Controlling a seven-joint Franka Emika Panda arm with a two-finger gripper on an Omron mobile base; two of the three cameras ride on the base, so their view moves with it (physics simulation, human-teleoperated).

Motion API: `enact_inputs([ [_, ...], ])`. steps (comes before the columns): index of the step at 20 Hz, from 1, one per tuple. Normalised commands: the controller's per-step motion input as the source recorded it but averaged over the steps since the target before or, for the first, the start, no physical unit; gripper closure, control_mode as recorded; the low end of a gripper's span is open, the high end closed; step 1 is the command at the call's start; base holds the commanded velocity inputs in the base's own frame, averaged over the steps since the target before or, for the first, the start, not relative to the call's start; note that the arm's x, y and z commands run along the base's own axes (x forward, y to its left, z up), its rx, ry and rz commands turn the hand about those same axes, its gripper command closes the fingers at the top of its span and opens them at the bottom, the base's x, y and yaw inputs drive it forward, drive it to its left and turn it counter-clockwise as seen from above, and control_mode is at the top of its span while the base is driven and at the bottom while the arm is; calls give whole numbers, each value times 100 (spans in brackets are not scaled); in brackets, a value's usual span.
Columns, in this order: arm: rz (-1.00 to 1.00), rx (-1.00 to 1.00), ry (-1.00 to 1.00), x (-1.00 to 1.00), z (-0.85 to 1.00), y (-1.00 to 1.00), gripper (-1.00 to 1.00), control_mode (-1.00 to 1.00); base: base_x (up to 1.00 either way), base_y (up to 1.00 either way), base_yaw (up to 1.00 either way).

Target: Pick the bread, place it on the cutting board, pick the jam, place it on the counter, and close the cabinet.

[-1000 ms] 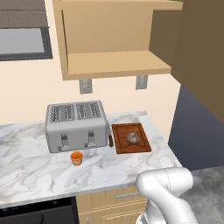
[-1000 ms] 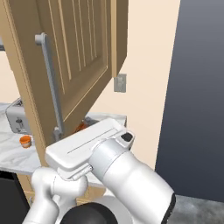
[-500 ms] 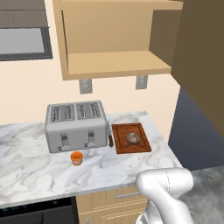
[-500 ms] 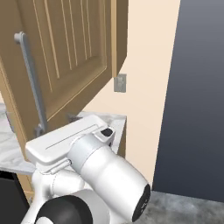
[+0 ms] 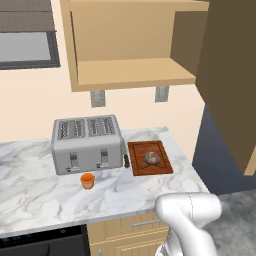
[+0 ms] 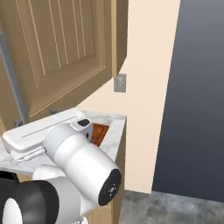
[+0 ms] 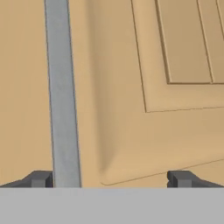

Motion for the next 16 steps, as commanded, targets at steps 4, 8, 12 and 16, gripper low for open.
enact_inputs([
  [4,-5,0,0,32,0,56,-100,-100,0,0,0],
  [8,-5,0,0,36,0,59,-100,-100,0,0,0],
  [12,-5,0,0,35,0,57,-100,-100,0,0,0],
  [16,-6,0,0,33,0,56,-100,-100,0,0,0],
])
